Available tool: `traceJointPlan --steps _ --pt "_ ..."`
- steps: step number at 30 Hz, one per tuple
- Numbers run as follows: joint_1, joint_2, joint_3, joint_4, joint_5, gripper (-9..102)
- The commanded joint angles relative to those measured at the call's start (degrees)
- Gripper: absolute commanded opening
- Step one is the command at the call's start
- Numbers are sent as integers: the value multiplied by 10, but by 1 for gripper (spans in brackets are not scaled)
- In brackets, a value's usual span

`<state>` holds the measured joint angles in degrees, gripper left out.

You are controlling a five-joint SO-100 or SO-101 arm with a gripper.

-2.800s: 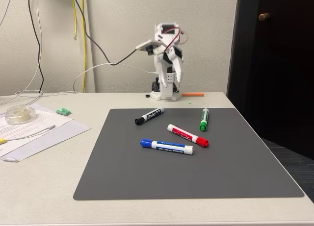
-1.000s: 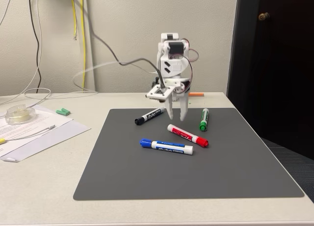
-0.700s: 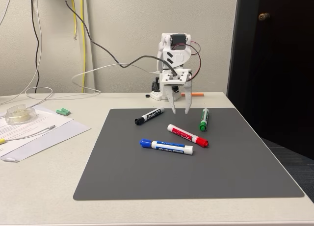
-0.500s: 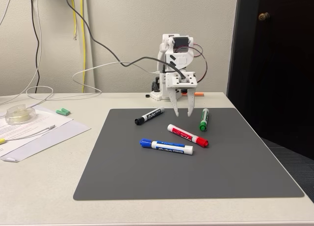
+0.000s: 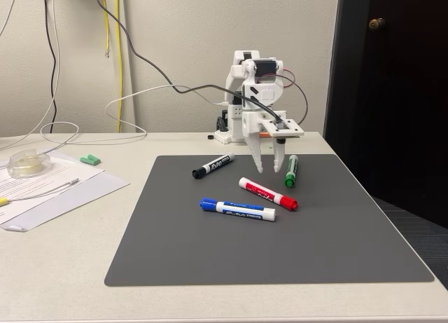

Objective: Pick up the red marker.

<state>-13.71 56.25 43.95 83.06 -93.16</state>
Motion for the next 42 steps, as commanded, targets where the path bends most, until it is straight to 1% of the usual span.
traceJointPlan --steps 1,3,4,6,7,8,14,23,27,35,42 --pt "-7 49 29 -4 -5 16" --pt "-7 105 101 -30 -5 16" --pt "-7 144 162 -61 -5 15" --pt "-4 238 315 -155 -11 15" --pt "-1 268 367 -186 -15 15" --pt "3 277 382 -192 -18 15" --pt "13 274 381 -199 -50 17" --pt "18 241 381 -264 -85 21" --pt "26 220 381 -289 -91 24" --pt "34 190 381 -312 -100 27" --pt "40 163 382 -323 -102 28"
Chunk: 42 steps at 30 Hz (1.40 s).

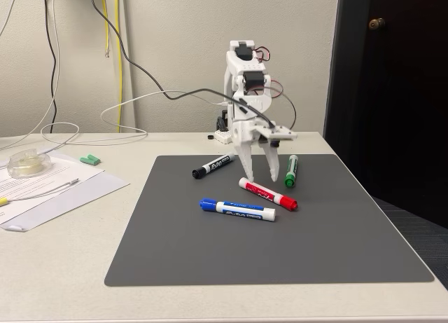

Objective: Pick up the red marker.

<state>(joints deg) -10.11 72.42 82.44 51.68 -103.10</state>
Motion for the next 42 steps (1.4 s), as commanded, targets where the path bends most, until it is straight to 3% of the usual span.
traceJointPlan --steps 1,25,42 --pt "4 -3 -3 -11 -3 28" --pt "8 -67 -2 -61 25 29" --pt "-2 -66 -1 -50 56 7"
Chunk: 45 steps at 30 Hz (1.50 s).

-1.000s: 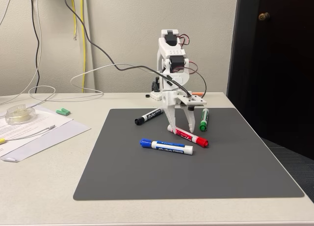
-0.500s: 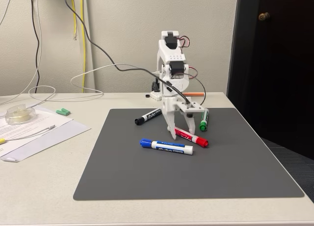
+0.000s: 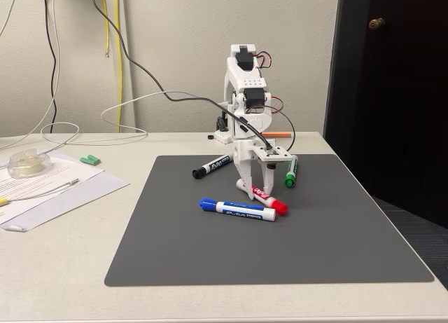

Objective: Pick up the red marker.

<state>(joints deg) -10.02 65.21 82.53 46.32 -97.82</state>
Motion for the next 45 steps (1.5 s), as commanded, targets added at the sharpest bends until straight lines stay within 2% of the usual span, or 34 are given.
traceJointPlan --steps 1,10,18,27,32,38,45 --pt "-3 6 -2 4 5 5" --pt "-6 13 1 6 25 0" --pt "-13 27 5 7 53 0" --pt "-21 85 5 29 135 0" --pt "-27 156 5 56 222 0" --pt "-19 267 -1 34 417 0" --pt "-4 367 3 51 560 0"
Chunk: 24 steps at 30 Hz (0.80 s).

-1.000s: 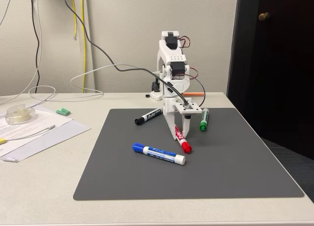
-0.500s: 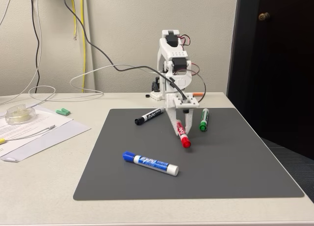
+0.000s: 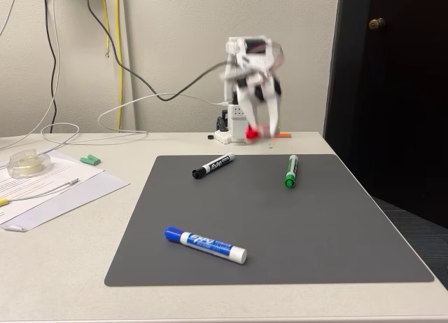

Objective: Pick up the red marker.

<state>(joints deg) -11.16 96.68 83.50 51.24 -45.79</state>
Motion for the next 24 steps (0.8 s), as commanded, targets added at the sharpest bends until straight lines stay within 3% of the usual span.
traceJointPlan --steps 1,4,13,24 --pt "12 67 -7 -3 72 0" --pt "32 100 -7 -18 172 0" --pt "93 224 49 -45 301 0" --pt "134 417 271 -152 365 0"
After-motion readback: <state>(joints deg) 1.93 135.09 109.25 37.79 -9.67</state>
